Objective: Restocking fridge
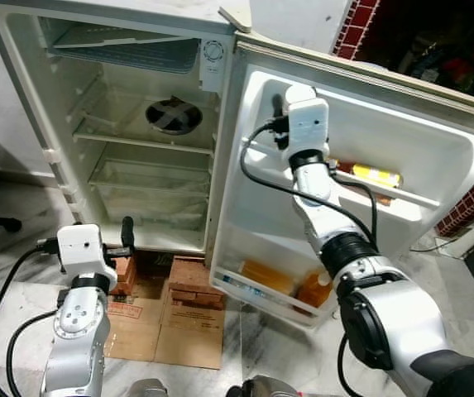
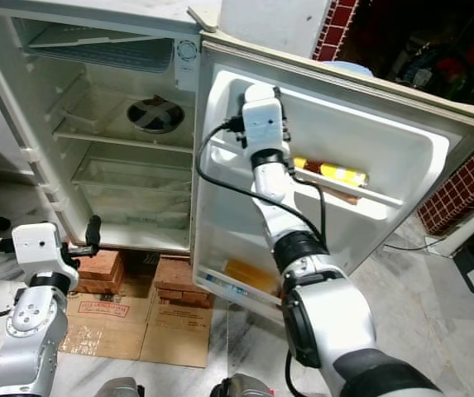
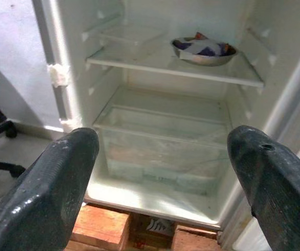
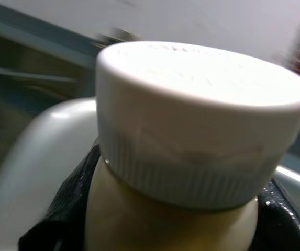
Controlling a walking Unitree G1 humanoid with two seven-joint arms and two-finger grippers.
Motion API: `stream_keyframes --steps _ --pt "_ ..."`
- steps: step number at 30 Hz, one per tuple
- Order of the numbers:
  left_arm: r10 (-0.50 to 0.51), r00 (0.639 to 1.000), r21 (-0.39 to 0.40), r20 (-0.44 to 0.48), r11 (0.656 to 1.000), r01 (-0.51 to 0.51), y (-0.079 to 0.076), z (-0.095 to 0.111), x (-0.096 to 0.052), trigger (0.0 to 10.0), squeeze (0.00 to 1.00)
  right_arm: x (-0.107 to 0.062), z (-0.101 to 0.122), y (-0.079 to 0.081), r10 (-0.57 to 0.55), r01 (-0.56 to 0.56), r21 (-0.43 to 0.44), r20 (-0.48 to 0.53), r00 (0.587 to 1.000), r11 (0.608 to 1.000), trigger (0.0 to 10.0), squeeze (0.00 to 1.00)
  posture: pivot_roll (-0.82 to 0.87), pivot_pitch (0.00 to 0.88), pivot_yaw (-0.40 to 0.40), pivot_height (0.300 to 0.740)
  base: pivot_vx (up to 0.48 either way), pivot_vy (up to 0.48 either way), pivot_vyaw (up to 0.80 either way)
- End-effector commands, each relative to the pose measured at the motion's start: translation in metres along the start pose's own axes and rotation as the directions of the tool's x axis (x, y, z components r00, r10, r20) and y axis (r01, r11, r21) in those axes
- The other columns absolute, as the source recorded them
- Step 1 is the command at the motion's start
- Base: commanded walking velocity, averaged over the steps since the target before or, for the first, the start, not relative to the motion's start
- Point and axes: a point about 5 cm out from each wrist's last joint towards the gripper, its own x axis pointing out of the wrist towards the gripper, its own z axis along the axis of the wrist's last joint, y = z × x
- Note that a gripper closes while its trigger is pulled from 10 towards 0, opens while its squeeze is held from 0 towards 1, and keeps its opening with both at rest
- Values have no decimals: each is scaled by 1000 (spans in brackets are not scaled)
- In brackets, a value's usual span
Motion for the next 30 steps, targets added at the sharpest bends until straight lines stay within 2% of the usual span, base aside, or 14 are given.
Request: stream_keyframes --steps 1,2,3,5,6,7,11,14,24,26,27,30 --pt "-14 1000 4 2 1000 14 -4 2 -2 10000 0 0 9 26 210 -205 -76 60 976 976 10000 0 157 0 -128 716 0 0 0" --pt "-14 1000 4 2 1000 14 -4 2 -2 10000 0 0 9 26 210 -205 -76 60 976 976 10000 0 157 0 -128 716 0 0 0" --pt "-15 1000 4 1 1000 15 -4 1 -2 10000 0 -1 10 28 260 -249 -129 73 963 960 10000 0 154 0 -128 716 0 0 0" --pt "-16 1000 4 1 1000 16 -4 1 -2 10000 0 -1 10 28 277 -264 -148 74 958 953 10000 0 153 0 -128 716 0 0 0" --pt "-17 1000 3 -1 1000 17 -4 1 -2 10000 0 -2 10 27 313 -294 -195 71 947 936 10000 0 150 0 -129 716 0 0 0" --pt "-20 1000 2 -3 1000 20 -4 1 -2 10000 0 -3 8 25 375 -348 -276 49 926 896 10000 0 148 0 -129 716 0 0 0" --pt "-24 1000 -2 -8 1000 24 -5 0 -2 10000 0 -4 2 18 444 -419 -397 -32 895 817 10000 0 142 0 -126 716 0 0 0" --pt "-30 1000 -3 -11 1000 30 -6 0 -1 10000 0 -5 -3 13 464 -454 -416 -84 882 788 10000 0 139 0 -125 716 0 0 0" --pt "-38 999 -8 -22 999 38 -7 -1 0 10000 0 -4 -10 1 418 -439 -438 -148 896 785 10000 0 136 0 -122 716 0 0 0" --pt "-40 999 -9 -30 999 40 -8 -2 1 10000 0 -2 -14 -4 414 -468 -475 -221 883 745 10000 0 134 0 -121 716 0 0 0" --pt "-40 999 -9 -30 999 40 -8 -2 1 10000 0 -2 -14 -4 414 -468 -475 -221 883 745 10000 0 134 0 -121 716 0 0 0" --pt "-43 998 -12 -35 999 42 -10 -3 1 10000 0 2 -18 -13 403 -516 -502 -324 856 694 10000 0 129 0 -124 716 0 0 0"
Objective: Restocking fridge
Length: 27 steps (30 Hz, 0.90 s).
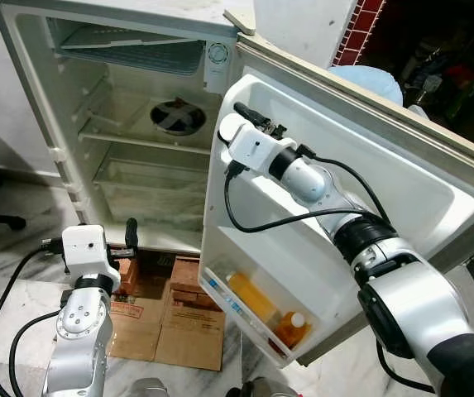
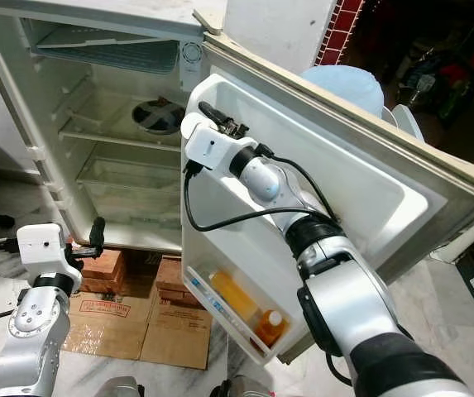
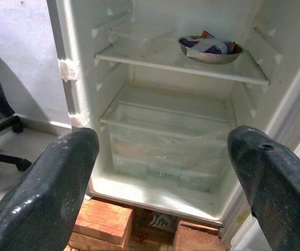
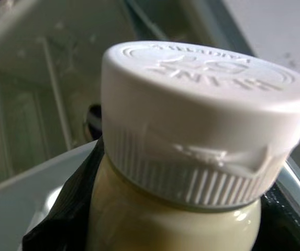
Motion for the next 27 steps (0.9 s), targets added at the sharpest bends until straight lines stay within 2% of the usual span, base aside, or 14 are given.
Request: stream_keyframes --steps 1,4,8,9,16,18,22,23,24,25,27 --pt "-28 999 -6 -15 1000 28 -6 -1 1 10000 0 -9 -23 -3 50 -53 -21 -143 988 998 10000 0 129 0 -124 716 0 0 0" --pt "-30 999 -10 -18 1000 30 -8 -2 2 10000 0 -12 -30 -7 100 -115 -70 -192 976 991 10000 0 127 0 -127 716 0 0 0" --pt "-30 999 -15 -23 999 30 -9 -3 2 10000 0 -16 -35 -15 97 -115 -69 -222 970 991 10000 0 121 0 -128 716 0 0 0" --pt "-31 999 -19 -26 999 30 -10 -3 2 10000 0 -21 -41 -22 69 -89 -72 -240 968 993 10000 0 120 0 -130 716 0 0 0" --pt "-31 999 -26 -30 999 30 -10 -4 3 10000 0 -30 -50 -37 -45 31 -59 -252 967 998 10000 0 118 0 -132 716 0 0 0" --pt "-28 999 -29 -31 999 27 -10 -4 3 10000 0 -36 -53 -47 -174 175 -15 -241 955 984 10000 0 119 0 -134 716 0 0 0" --pt "-15 999 -24 -31 1000 14 -9 -4 3 10000 0 -37 -54 -51 -240 256 34 -247 939 966 10000 0 120 0 -132 716 0 0 0" --pt "-6 999 -20 -32 1000 5 -8 -4 3 10000 0 -38 -54 -54 -298 332 100 -259 919 938 10000 0 123 0 -132 716 0 0 0" --pt "8 1000 -15 -29 1000 -8 -6 -3 3 10000 0 -38 -54 -56 -354 411 181 -279 893 893 10000 0 124 0 -130 716 0 0 0" --pt "20 1000 -9 -24 1000 -20 -4 -3 3 10000 0 -38 -56 -56 -406 499 297 -323 855 814 10000 0 124 0 -128 716 0 0 0" --pt "19 999 -7 -26 1000 -19 -3 -3 3 10000 0 -37 -58 -50 -410 529 328 -368 834 783 10000 0 124 0 -125 716 0 0 0"
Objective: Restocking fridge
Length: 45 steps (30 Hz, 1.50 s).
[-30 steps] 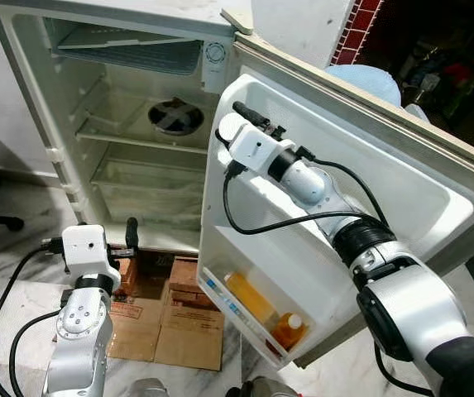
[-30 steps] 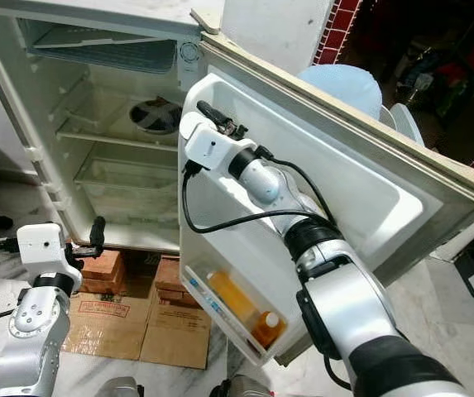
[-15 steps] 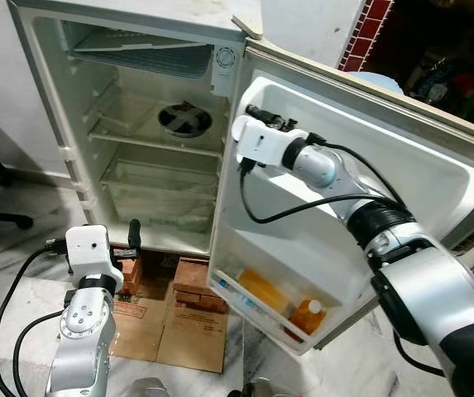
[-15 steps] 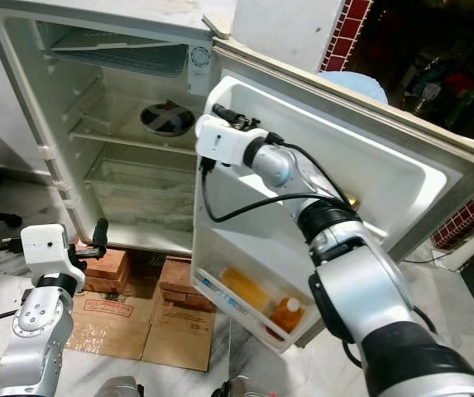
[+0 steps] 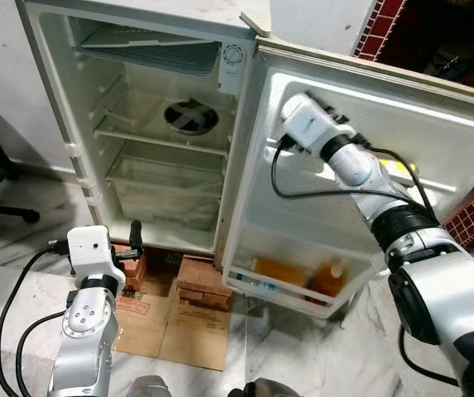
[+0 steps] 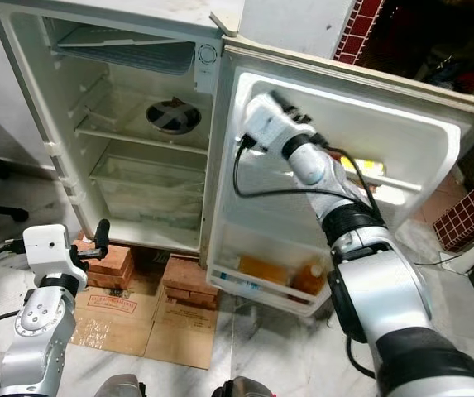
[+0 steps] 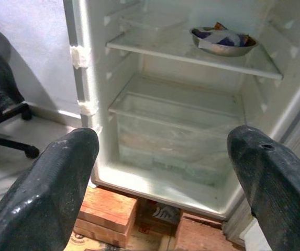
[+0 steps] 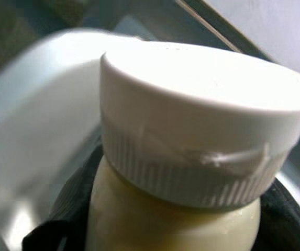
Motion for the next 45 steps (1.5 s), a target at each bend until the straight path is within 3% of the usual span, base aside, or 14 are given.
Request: stream_keyframes --steps 1,6,11,17,20,21,22,23,24,30,39,45 --pt "-1 1000 8 -10 1000 1 0 -1 0 10000 0 -2 -8 -11 -75 79 57 -65 995 995 10000 0 123 0 -125 716 0 0 0" --pt "-4 1000 16 -15 1000 5 0 -1 1 10000 0 -6 -22 -2 -115 139 133 -173 978 981 10000 0 125 0 -122 716 0 0 0" --pt "-2 1000 23 -21 1000 2 0 -1 2 10000 0 -9 -30 -6 -147 159 42 -208 967 986 10000 0 126 0 -123 716 0 0 0" --pt "-1 1000 23 -24 1000 1 -1 -2 3 10000 0 -18 -43 -22 -222 199 -124 -220 950 972 10000 0 125 0 -129 716 0 0 0" --pt "-2 1000 22 -25 1000 2 -2 -2 3 10000 0 -18 -44 -24 -230 201 -149 -216 949 968 10000 0 123 0 -128 716 0 0 0" --pt "-3 1000 22 -26 1000 4 -2 -2 4 10000 0 -18 -44 -25 -232 202 -150 -218 948 968 10000 63 123 0 -128 716 0 0 0" --pt "-4 1000 22 -26 1000 5 -2 -2 4 10000 0 -18 -44 -25 -232 204 -143 -219 948 968 10000 678 123 0 -128 716 0 0 0" --pt "-4 1000 22 -26 1000 5 -2 -2 4 10000 0 -18 -44 -25 -232 204 -143 -219 948 968 10000 678 123 0 -128 716 0 0 0" --pt "-6 1000 23 -26 1000 6 -2 -2 4 10000 0 -19 -44 -24 -223 200 -120 -219 950 972 10000 969 124 0 -128 716 0 0 0" --pt "-6 1000 25 -26 1000 7 -2 -2 5 10000 0 -17 -41 -18 -205 183 -127 -195 959 975 10000 1000 127 0 -129 716 0 0 0" --pt "-9 1000 26 -28 1000 9 -2 -2 6 10000 0 -10 -22 -6 -151 148 -33 -91 984 988 10000 1000 126 0 -128 716 0 0 0" --pt "-11 999 27 -32 1000 12 -3 -3 6 10000 0 -4 3 -6 -137 130 138 43 990 982 10000 1000 127 0 -127 716 0 0 0"
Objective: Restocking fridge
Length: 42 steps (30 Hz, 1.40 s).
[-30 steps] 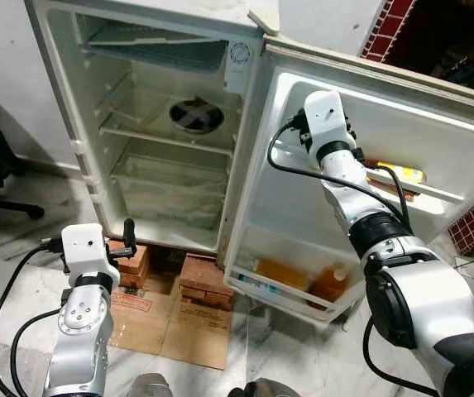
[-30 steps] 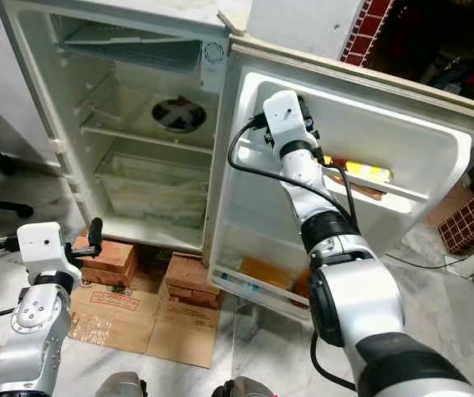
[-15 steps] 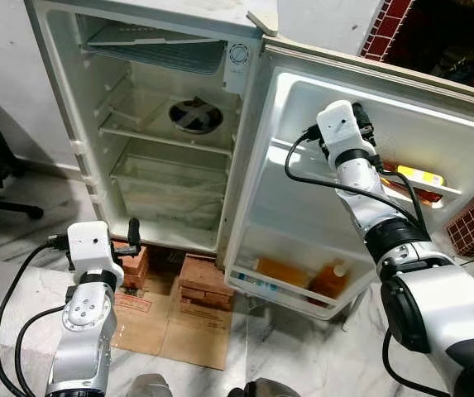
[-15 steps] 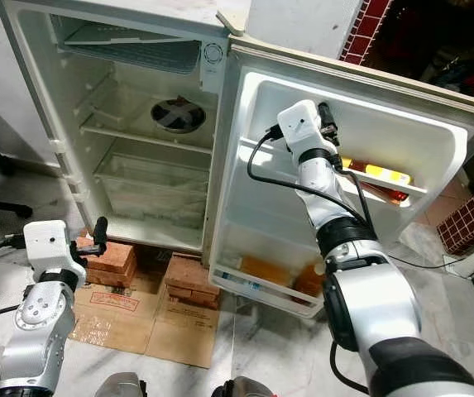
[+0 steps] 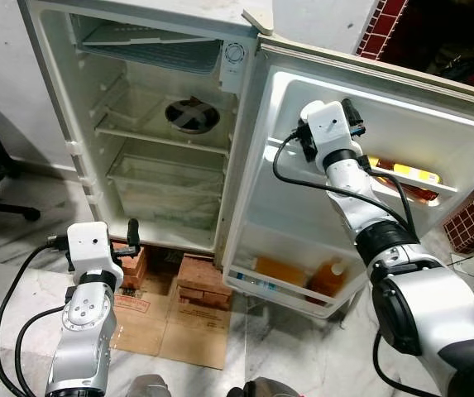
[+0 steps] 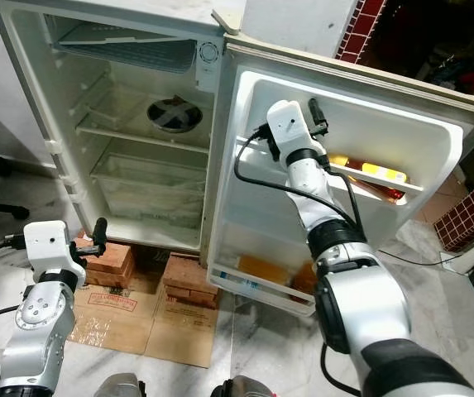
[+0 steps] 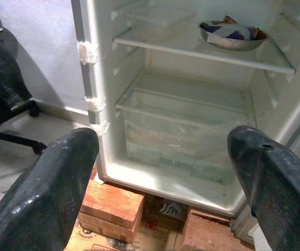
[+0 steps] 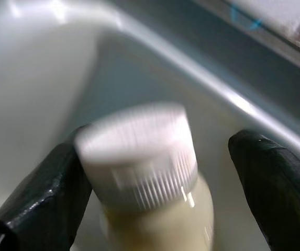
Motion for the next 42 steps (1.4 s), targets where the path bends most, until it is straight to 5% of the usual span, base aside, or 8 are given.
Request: stream_keyframes --steps 1,9,19,28,42 --pt "-14 1000 8 -6 1000 14 -4 0 1 10000 0 5 18 -9 -17 11 71 88 996 997 10000 1000 127 0 -127 716 0 0 0" --pt "-19 1000 8 -10 1000 19 -4 -1 1 10000 0 10 38 -11 52 -84 178 180 982 980 10000 1000 124 0 -123 716 0 0 0" --pt "-19 1000 13 -11 1000 19 -2 -1 1 10000 0 8 42 -28 -10 -75 367 223 975 927 10000 1000 121 0 -116 716 0 0 0" --pt "-25 1000 16 -4 1000 25 -2 0 2 10000 0 1 43 -34 -53 -41 347 256 965 937 10000 1000 115 0 -112 716 0 0 0" --pt "-44 999 11 20 999 44 -5 4 2 10000 0 -60 -3 -16 29 -88 327 180 983 941 10000 1000 93 0 -107 716 0 0 0"
